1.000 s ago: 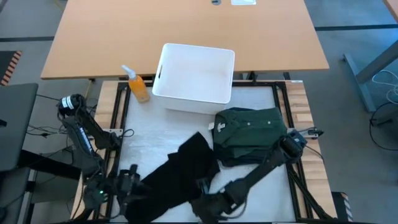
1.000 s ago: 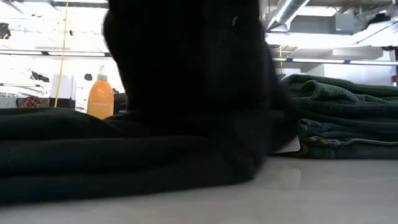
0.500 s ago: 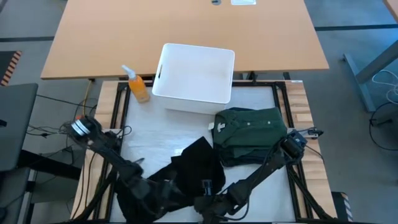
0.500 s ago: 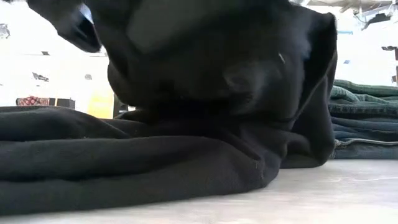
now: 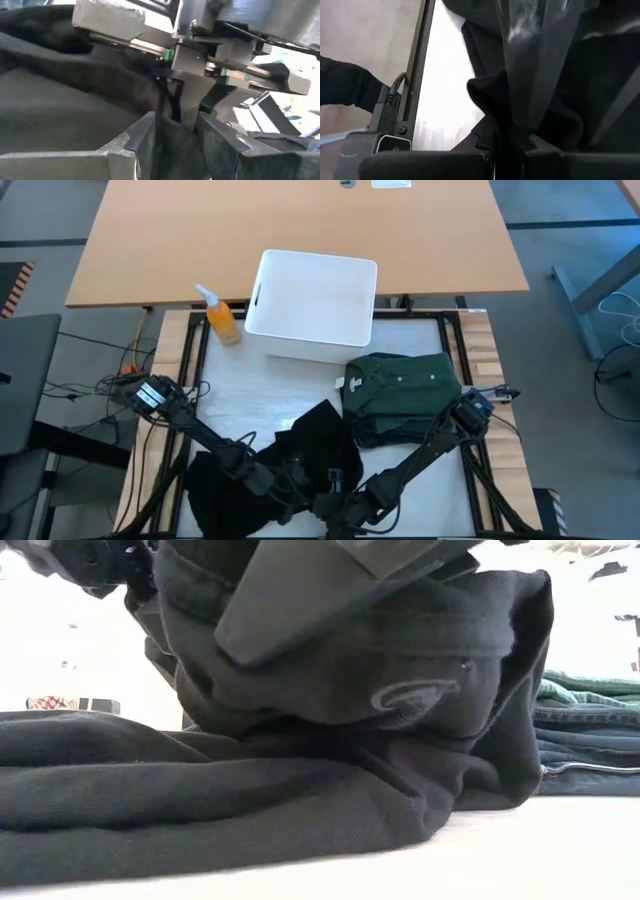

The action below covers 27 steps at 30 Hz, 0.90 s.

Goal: Fold laundry
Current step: Fold the black shirt from the white laundry organizer

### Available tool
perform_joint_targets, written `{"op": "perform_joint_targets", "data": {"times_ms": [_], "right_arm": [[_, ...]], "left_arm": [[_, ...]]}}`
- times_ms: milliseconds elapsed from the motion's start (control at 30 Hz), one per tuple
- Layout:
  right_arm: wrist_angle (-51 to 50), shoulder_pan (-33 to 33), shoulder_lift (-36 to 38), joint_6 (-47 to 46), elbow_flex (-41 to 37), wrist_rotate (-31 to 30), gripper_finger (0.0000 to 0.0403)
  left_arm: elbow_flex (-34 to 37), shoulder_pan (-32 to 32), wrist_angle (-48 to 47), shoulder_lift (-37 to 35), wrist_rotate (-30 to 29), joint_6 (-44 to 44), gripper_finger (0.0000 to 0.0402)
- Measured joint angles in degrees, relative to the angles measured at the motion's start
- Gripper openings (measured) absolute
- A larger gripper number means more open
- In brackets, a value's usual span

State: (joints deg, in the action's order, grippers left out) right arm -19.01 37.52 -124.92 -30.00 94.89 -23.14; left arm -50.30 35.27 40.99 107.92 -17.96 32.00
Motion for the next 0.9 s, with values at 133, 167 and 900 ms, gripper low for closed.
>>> {"op": "perform_joint_targets", "data": {"times_ms": [133, 167, 900], "right_arm": [[-0.2, 0.0, 0.0, 0.3, 0.0, 0.0, 0.0046], [-0.5, 0.0, 0.0, 0.7, -0.1, 0.0, 0.0046], [-13.0, 0.6, 5.5, 1.6, 3.1, 0.4, 0.0047]], "left_arm": [[-2.5, -0.5, -7.6, 0.0, 0.0, 2.4, 0.0132], [-3.4, -0.6, -10.5, 0.0, 0.0, 3.2, 0.0132], [-9.5, 5.4, -33.1, -1.9, -13.5, 0.8, 0.0002]]}}
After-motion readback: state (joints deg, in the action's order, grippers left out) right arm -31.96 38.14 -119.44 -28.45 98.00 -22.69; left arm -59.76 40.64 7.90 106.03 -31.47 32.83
